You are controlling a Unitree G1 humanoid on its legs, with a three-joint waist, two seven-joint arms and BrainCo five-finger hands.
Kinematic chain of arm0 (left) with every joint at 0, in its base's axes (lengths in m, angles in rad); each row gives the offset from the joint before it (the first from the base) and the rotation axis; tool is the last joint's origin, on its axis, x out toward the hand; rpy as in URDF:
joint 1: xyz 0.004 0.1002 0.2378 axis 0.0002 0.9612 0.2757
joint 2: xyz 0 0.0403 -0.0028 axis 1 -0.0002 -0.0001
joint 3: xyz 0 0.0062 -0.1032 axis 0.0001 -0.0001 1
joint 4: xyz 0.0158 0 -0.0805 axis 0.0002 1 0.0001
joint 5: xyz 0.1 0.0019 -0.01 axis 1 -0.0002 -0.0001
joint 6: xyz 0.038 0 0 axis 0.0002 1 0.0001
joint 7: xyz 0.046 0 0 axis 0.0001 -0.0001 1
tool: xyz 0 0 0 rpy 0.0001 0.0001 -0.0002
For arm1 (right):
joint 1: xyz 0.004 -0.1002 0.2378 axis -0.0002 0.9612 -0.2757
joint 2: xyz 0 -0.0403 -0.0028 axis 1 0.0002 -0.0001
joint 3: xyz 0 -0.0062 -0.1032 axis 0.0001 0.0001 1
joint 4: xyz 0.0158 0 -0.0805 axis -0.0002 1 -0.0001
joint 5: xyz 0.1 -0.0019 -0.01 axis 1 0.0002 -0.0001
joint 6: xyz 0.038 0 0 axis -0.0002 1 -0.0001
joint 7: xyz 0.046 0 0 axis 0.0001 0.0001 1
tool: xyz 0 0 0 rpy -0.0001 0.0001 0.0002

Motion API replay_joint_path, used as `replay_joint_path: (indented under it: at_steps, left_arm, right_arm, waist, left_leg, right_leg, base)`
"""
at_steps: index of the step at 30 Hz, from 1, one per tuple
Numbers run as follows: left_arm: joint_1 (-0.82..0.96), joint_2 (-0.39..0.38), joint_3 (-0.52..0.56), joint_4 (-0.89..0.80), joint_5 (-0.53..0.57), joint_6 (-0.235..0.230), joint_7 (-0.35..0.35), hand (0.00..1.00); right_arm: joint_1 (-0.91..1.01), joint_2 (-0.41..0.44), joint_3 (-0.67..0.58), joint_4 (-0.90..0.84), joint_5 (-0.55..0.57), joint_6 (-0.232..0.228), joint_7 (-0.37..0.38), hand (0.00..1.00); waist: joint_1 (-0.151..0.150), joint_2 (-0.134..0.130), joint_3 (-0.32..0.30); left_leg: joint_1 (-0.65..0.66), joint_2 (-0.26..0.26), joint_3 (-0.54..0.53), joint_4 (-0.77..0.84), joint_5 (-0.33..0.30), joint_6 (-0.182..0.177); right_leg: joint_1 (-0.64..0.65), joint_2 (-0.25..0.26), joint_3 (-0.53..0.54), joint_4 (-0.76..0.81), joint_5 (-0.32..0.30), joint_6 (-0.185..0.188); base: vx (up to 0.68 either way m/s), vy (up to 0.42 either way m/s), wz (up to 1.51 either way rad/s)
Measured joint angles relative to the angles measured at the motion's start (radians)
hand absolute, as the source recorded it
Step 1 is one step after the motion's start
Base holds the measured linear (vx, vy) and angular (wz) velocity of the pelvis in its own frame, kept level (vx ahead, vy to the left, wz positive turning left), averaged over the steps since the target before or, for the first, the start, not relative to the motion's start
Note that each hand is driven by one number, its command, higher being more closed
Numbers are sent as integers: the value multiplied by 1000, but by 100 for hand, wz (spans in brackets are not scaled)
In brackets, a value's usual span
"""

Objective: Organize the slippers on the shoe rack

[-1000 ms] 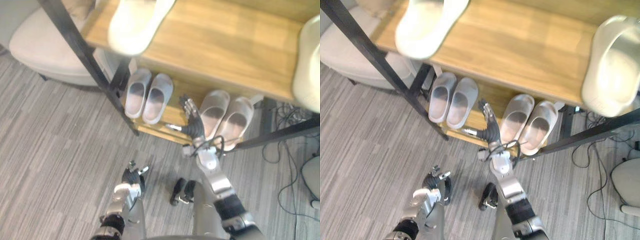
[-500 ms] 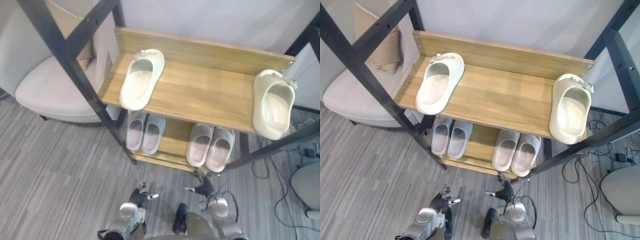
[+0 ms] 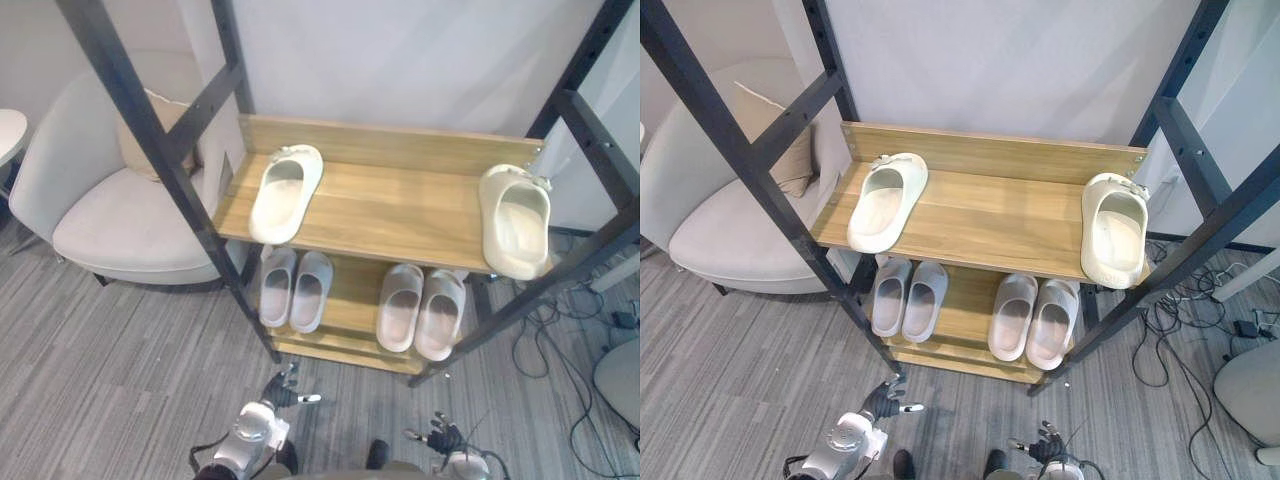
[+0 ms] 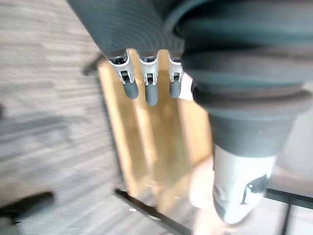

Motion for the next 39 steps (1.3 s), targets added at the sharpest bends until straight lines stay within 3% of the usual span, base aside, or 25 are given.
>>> replay_joint_path:
  at_steps: [3, 8, 12, 20, 31, 39]
  left_arm:
    - [59, 21, -39, -199, -57, -1, -10, 0]
    - [109, 39, -54, -577, -167, -41, -47, 0]
    - [109, 57, -78, -755, -210, -66, -49, 0]
    - [75, 57, -72, -921, -248, -93, -32, 0]
    - [-163, 56, -61, -926, -163, -129, 90, 0]
    - [-388, 72, 118, -633, -80, -119, 188, 0]
  right_arm:
    - [6, -5, -4, 11, -2, 0, -2, 0]
    - [8, -15, -13, 44, -12, 2, -3, 0]
    - [3, -27, 7, 72, -36, 1, -2, 0]
    - [6, -45, 65, 75, -43, 0, -4, 0]
    - [7, -52, 124, 75, -54, 0, -10, 0]
    - [17, -50, 123, 74, -62, 1, 1, 0]
  waist:
    - [-1, 2, -6]
    - [7, 8, -16]
    - [8, 11, -19]
    - [9, 17, -26]
    - [2, 3, -35]
    - [-17, -7, -29]
  left_leg:
    - [21, -7, -8, -17, 1, 0]
    - [56, -12, -24, -27, 5, 4]
    - [72, -12, -30, -27, 5, 2]
    - [80, -12, -30, -28, 3, 0]
    - [81, -12, -27, -34, 3, 0]
    - [81, -7, -16, -33, -3, -9]
  right_leg:
    - [18, -2, -5, -11, 1, 2]
    - [62, -3, -17, -13, 2, 4]
    - [75, 0, -21, -14, -4, 1]
    - [81, 1, -21, -13, -9, 0]
    - [82, 2, -19, -18, -8, -3]
    - [90, 14, -11, -50, 2, -11]
  base:
    - [-36, 17, 8]
    - [20, 3, 8]
    - [8, -8, 2]
    - [0, 0, 0]
    - [-1, 0, 0]
    - [-6, -3, -3]
